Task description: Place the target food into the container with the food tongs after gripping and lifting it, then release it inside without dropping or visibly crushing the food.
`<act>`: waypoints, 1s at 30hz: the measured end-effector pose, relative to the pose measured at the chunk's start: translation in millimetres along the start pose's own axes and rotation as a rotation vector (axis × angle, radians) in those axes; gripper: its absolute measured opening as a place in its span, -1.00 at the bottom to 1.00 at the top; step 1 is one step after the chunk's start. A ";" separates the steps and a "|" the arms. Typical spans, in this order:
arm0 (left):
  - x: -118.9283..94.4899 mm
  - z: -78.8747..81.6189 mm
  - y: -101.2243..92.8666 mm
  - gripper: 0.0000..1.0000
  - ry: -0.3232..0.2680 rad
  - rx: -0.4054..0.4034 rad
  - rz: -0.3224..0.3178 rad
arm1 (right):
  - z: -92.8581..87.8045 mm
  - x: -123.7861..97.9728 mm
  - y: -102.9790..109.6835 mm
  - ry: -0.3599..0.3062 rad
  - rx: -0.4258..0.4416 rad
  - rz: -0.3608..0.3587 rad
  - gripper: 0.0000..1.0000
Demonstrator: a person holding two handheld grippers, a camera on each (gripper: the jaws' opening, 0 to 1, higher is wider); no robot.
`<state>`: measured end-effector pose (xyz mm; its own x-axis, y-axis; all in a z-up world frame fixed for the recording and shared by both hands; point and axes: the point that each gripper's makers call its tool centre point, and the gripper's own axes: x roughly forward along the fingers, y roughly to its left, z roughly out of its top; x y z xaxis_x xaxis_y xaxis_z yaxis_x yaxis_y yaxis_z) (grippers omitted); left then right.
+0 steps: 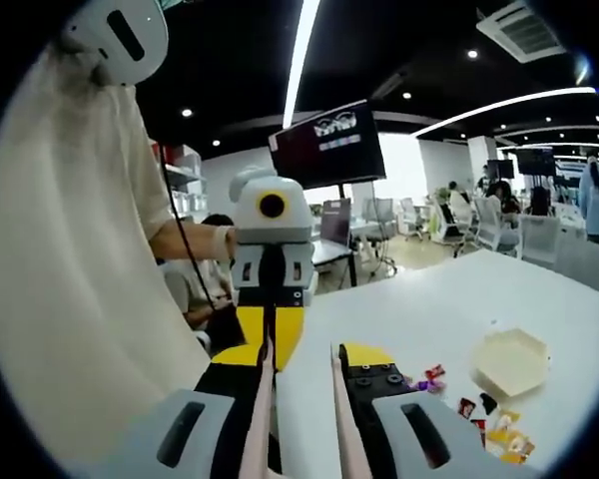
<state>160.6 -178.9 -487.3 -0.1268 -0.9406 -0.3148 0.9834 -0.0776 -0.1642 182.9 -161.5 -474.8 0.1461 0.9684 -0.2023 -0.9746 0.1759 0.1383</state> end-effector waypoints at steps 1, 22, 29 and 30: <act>0.1 0.0 0.0 -1.00 0.001 0.000 0.000 | -0.2 0.1 0.1 0.001 0.000 0.001 -0.42; 1.7 -6.2 10.2 -0.99 0.007 -0.017 0.034 | -8.6 2.0 -7.4 0.018 0.060 -0.017 -0.50; -0.6 -6.4 16.7 -0.97 -0.002 -0.026 0.072 | -8.9 4.0 -12.3 0.027 0.077 -0.033 -0.52; -1.1 -6.8 17.4 -0.96 -0.002 -0.029 0.075 | -9.1 4.7 -12.8 0.029 0.077 -0.036 -0.53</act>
<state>176.9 -177.0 -496.2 -0.0529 -0.9440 -0.3257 0.9859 0.0026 -0.1674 194.5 -160.8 -486.4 0.1748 0.9558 -0.2364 -0.9527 0.2248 0.2046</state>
